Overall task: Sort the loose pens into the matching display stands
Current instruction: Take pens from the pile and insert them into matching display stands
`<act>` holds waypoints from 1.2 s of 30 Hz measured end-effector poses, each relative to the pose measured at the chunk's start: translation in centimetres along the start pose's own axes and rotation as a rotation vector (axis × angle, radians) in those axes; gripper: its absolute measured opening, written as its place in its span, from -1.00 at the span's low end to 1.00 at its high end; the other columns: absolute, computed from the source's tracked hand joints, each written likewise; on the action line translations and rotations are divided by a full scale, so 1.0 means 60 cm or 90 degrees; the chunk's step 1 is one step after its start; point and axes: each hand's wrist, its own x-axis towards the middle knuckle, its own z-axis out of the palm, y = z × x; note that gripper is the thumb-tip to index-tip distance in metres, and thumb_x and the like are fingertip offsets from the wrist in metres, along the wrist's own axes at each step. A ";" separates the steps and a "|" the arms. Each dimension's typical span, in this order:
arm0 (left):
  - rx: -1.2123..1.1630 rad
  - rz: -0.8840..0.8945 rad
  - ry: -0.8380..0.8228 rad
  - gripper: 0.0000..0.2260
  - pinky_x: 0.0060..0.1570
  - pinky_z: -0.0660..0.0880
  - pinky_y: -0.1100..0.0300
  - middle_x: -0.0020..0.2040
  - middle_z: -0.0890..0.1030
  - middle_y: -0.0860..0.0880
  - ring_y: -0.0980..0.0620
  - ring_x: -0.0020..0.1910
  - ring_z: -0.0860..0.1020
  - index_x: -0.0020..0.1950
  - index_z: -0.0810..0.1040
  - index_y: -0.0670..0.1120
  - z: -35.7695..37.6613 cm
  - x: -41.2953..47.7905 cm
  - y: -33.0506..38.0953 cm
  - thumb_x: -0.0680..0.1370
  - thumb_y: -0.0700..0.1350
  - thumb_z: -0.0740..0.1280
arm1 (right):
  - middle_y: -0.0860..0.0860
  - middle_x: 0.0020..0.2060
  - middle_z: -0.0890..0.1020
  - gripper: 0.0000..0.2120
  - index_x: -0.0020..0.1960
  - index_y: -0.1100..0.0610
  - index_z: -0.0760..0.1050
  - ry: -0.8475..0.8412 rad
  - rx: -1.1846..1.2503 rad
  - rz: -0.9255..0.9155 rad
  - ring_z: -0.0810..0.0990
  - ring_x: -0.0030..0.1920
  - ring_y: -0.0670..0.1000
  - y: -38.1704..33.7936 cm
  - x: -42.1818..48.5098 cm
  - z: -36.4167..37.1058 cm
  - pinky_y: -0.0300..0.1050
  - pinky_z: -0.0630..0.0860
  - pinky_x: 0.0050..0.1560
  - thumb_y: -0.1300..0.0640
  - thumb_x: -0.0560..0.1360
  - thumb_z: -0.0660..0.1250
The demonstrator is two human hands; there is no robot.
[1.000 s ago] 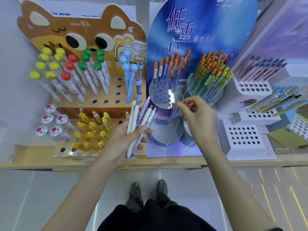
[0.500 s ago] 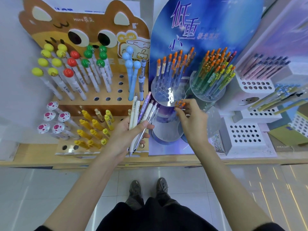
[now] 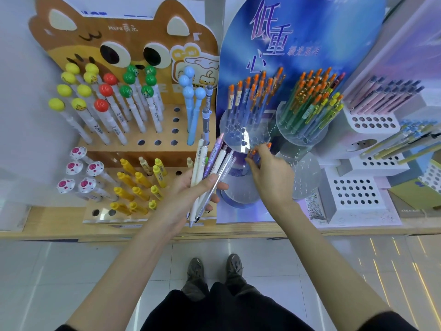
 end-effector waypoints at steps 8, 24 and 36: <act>0.002 -0.001 -0.038 -0.73 -0.39 0.52 0.22 -0.10 0.70 -0.12 0.04 -0.35 0.55 0.15 0.50 0.02 0.008 0.001 -0.002 0.46 -0.03 0.33 | 0.05 -0.30 0.59 -0.45 0.48 0.05 0.19 -0.064 0.168 0.062 0.58 -0.25 0.15 -0.001 -0.014 -0.016 0.00 0.47 -0.26 0.08 0.55 0.31; 0.077 -0.053 -0.072 -0.88 -0.38 0.53 0.20 -0.14 0.71 -0.07 0.06 -0.36 0.57 0.05 0.52 -0.09 0.101 0.022 -0.024 0.53 -0.17 0.34 | 0.02 -0.19 0.64 -0.85 0.06 0.23 0.53 0.073 0.753 0.269 0.59 -0.20 -0.10 0.062 0.032 -0.157 -0.30 0.50 -0.16 0.21 0.61 0.22; 0.012 0.022 0.121 -0.84 -0.43 0.49 0.23 -0.14 0.71 -0.04 0.06 -0.39 0.56 0.11 0.49 -0.16 0.239 0.040 -0.058 0.54 -0.18 0.31 | -0.03 -0.07 0.60 -0.85 0.05 0.06 0.46 0.071 0.457 0.019 0.57 -0.03 -0.02 0.225 0.039 -0.161 -0.03 0.51 0.02 0.25 0.61 0.16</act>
